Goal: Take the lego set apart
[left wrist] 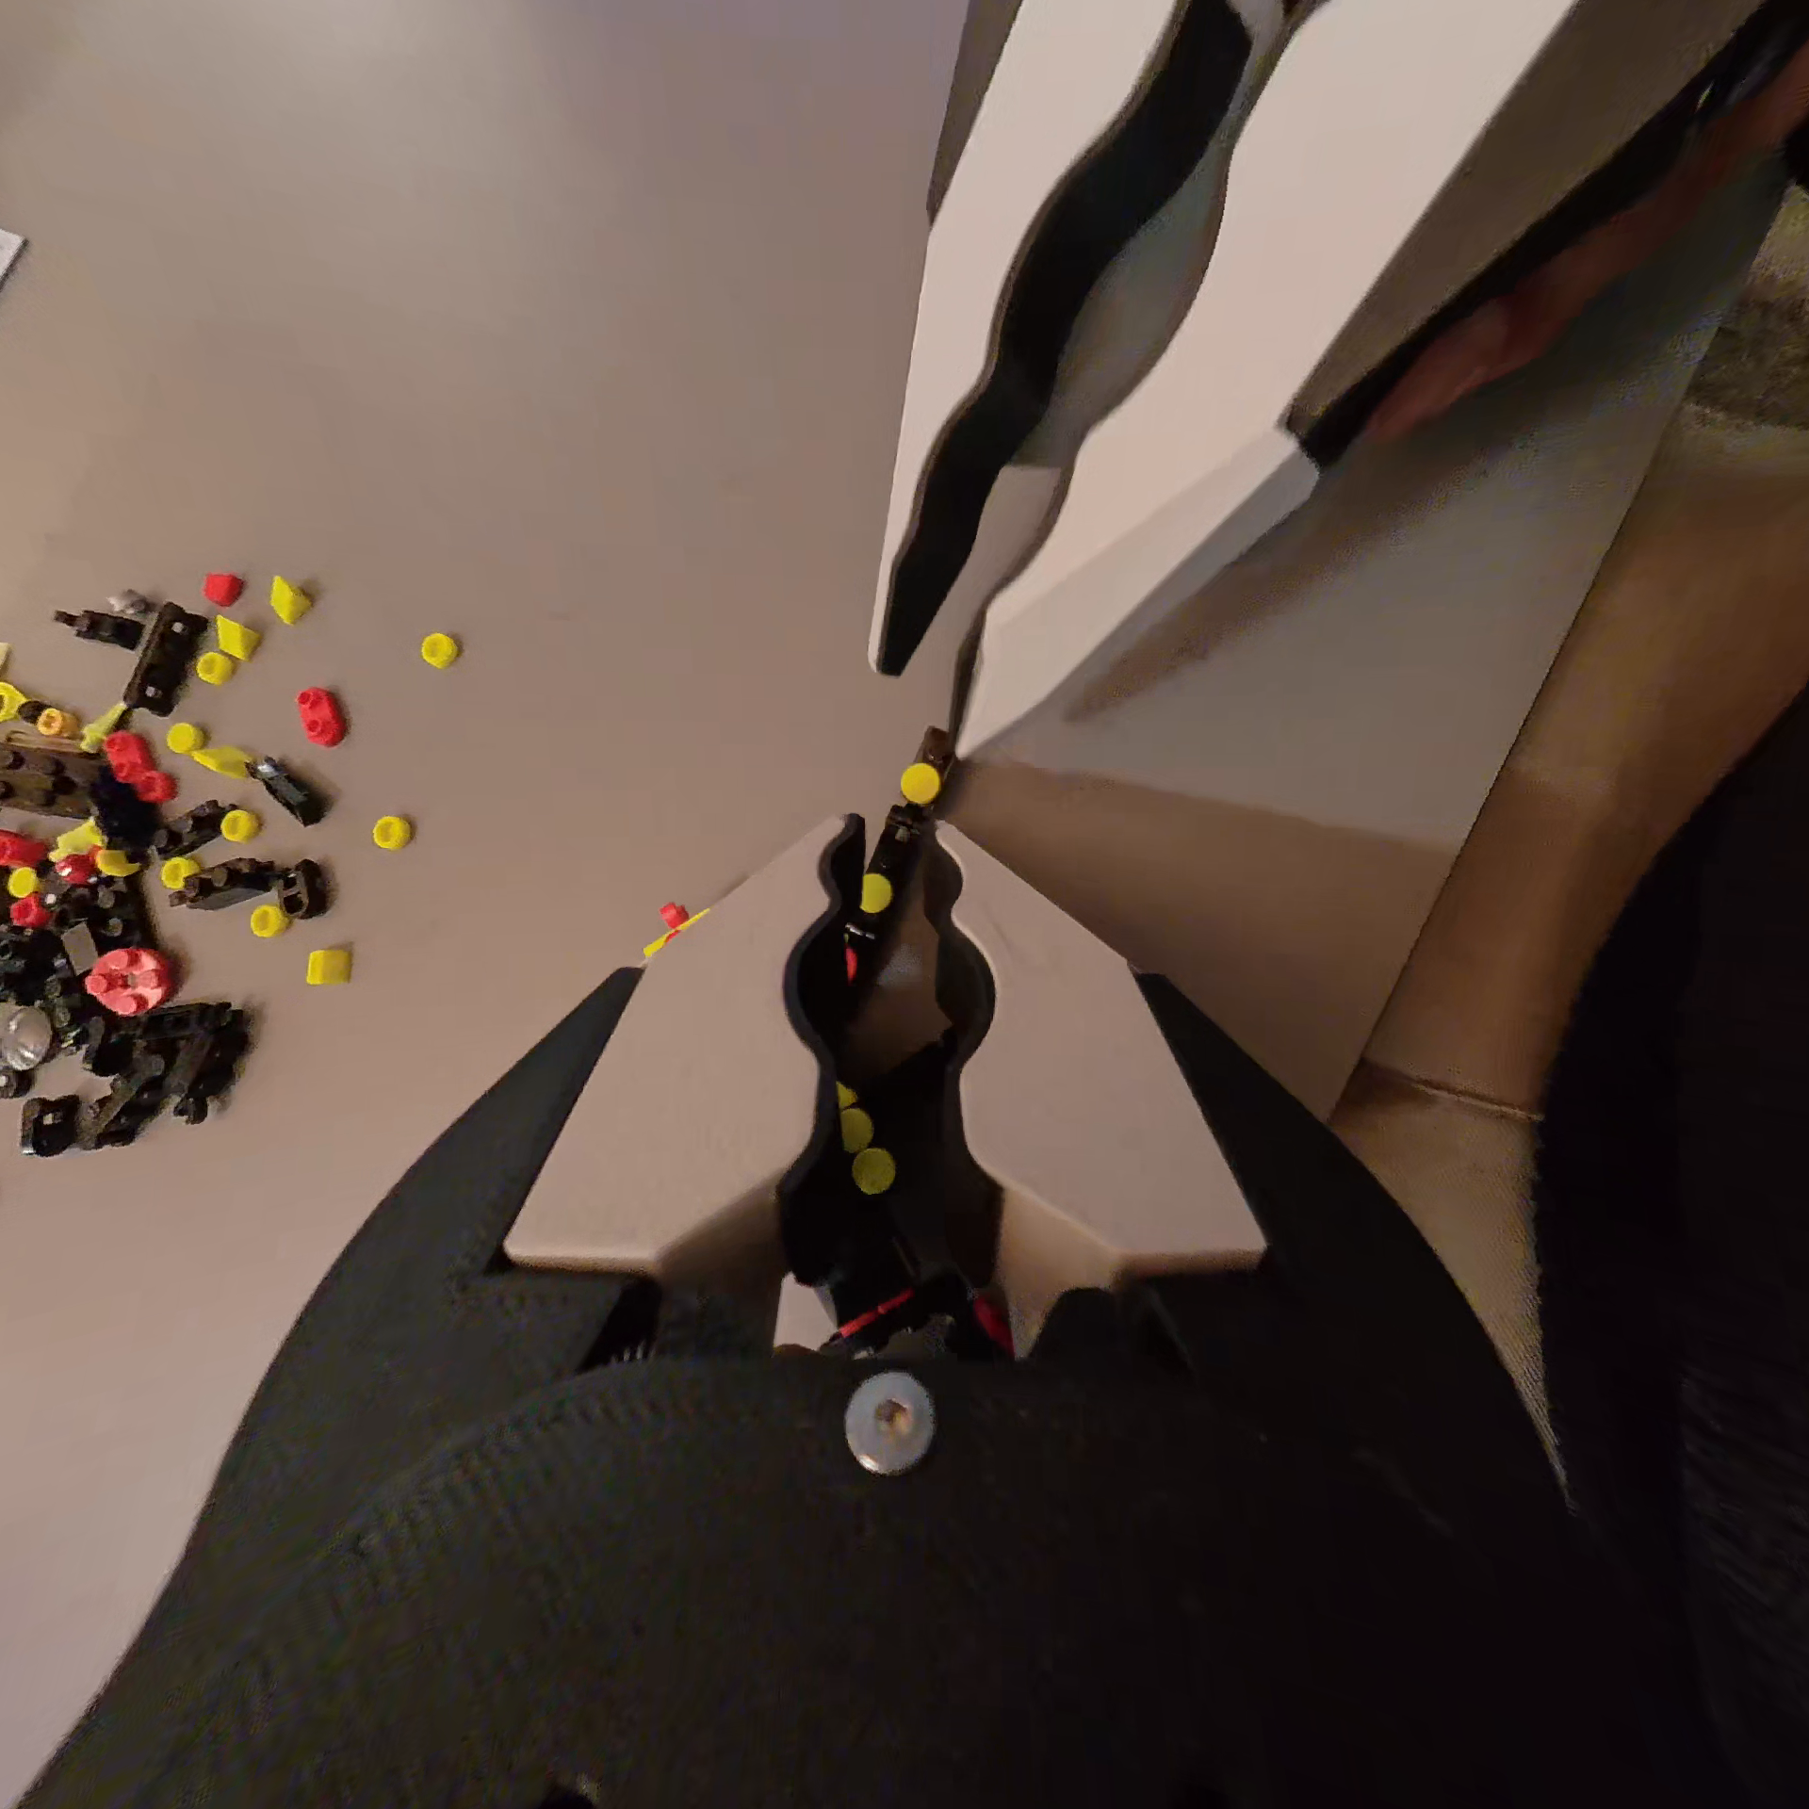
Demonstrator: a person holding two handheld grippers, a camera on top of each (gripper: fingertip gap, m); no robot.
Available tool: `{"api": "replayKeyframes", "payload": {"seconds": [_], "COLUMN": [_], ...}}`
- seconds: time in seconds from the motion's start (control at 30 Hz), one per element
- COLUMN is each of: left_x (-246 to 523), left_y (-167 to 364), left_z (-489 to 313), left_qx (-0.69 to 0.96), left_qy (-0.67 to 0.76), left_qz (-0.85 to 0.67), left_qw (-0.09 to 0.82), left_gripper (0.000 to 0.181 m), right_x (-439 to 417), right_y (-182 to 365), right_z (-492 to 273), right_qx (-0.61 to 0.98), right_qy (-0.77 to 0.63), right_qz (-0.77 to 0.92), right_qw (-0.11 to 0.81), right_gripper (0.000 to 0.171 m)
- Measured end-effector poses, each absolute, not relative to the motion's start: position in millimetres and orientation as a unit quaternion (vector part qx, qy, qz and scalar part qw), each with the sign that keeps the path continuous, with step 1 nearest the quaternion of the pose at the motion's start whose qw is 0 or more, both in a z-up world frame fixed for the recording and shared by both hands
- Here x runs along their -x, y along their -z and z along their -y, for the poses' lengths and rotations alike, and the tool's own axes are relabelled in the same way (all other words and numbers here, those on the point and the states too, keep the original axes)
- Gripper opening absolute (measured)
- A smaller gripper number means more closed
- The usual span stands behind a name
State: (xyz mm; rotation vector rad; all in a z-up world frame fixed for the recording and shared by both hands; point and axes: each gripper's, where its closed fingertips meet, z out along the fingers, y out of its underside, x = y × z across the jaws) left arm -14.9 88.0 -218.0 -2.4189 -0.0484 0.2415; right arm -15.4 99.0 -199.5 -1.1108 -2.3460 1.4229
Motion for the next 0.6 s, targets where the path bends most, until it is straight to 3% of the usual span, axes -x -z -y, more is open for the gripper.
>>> {"api": "replayKeyframes", "payload": {"seconds": [0.1, 0.3, 0.6], "left_x": [17, 14, 25], "left_y": [215, 218, 221], "left_z": [-89, -91, -85], "left_qx": [0.927, 0.928, 0.934], "left_qy": [-0.092, -0.067, -0.07], "left_qz": [0.023, 0.034, 0.062], "left_qw": [0.364, 0.364, 0.345], "left_gripper": [0.0, 0.0, 0.0], "right_x": [14, 18, 18], "right_y": [205, 220, 220], "right_z": [-94, -91, -89], "right_qx": [0.359, 0.339, 0.328], "right_qy": [-0.461, -0.411, -0.412], "right_qz": [0.806, 0.839, 0.843], "right_qw": [0.098, 0.111, 0.106], "right_gripper": [0.019, 0.006, 0.003]}}
